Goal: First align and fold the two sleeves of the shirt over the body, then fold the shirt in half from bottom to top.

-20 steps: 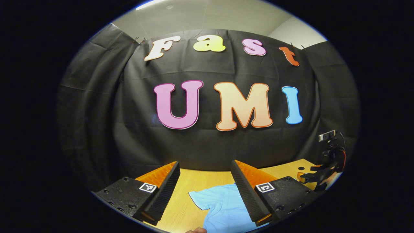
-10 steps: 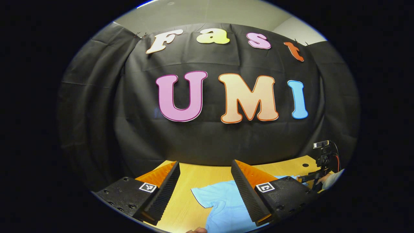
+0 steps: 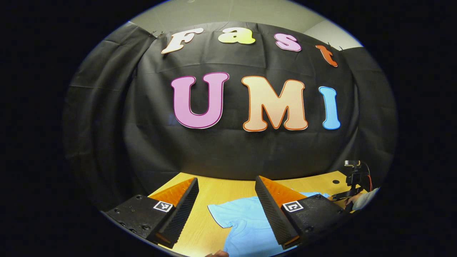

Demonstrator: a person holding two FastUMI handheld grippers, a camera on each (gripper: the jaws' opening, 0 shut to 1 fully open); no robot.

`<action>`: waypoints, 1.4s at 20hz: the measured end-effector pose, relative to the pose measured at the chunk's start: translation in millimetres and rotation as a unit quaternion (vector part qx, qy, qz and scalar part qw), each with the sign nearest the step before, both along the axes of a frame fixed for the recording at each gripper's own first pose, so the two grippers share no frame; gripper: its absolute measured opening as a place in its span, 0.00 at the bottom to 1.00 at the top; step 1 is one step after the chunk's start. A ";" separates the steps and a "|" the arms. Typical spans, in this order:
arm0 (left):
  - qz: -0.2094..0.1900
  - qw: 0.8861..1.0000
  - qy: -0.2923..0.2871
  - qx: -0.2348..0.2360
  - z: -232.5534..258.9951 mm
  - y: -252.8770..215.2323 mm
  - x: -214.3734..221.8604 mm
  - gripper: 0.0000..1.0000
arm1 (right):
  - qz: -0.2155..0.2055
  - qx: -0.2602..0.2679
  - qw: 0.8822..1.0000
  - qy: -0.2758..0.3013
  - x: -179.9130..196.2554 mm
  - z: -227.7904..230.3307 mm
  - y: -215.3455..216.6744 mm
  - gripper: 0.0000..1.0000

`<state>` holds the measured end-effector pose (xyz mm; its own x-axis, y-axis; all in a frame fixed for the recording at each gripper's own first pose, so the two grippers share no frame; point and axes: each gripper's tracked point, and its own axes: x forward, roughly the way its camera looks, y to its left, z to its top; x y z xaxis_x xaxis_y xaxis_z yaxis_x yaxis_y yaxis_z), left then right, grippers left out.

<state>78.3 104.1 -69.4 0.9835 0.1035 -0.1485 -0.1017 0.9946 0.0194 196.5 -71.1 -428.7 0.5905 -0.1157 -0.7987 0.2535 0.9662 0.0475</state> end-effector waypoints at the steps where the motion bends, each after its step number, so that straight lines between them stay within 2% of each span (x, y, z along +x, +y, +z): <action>1: 0.002 1.000 0.000 0.002 0.4 1.7 -0.8 0.95 | 0.002 0.008 1.000 -0.015 4.2 9.8 7.0 0.04; 5: 0.004 1.000 -0.004 0.002 1.4 4.2 0.2 0.95 | 0.005 0.047 0.997 -0.053 15.9 44.2 43.7 0.03; 9: 0.007 1.000 0.000 -0.005 -3.2 8.8 -1.8 0.95 | 0.029 0.099 0.991 -0.079 27.3 62.1 109.6 0.03; 10: 0.011 1.000 0.000 -0.005 -4.5 11.8 -1.9 0.94 | 0.031 0.111 0.990 -0.079 27.5 60.4 122.4 0.01; 12: 0.019 1.000 0.007 -0.007 -9.9 18.1 -3.4 0.95 | 0.028 0.129 0.989 -0.070 26.9 51.6 142.7 0.04; 15: 0.033 0.999 0.019 -0.013 -19.4 29.3 -7.4 0.95 | 0.037 0.129 0.989 -0.061 23.6 34.9 165.6 0.04; 18: 0.045 0.998 0.032 -0.021 -31.9 38.5 -5.0 0.95 | 0.051 0.154 0.986 -0.038 11.0 29.2 183.8 0.11; 22: 0.041 0.997 0.048 -0.037 -54.9 43.5 8.7 0.95 | 0.088 0.132 0.984 -0.075 -1.1 63.5 183.7 1.00; 26: 0.032 0.994 0.069 -0.083 -88.3 45.4 39.7 0.95 | 0.108 0.106 0.982 -0.114 -26.5 108.5 173.8 0.98; 28: 0.038 0.991 0.087 -0.090 -111.6 51.5 54.8 0.95 | 0.120 0.089 0.979 -0.136 -41.8 133.2 167.3 0.98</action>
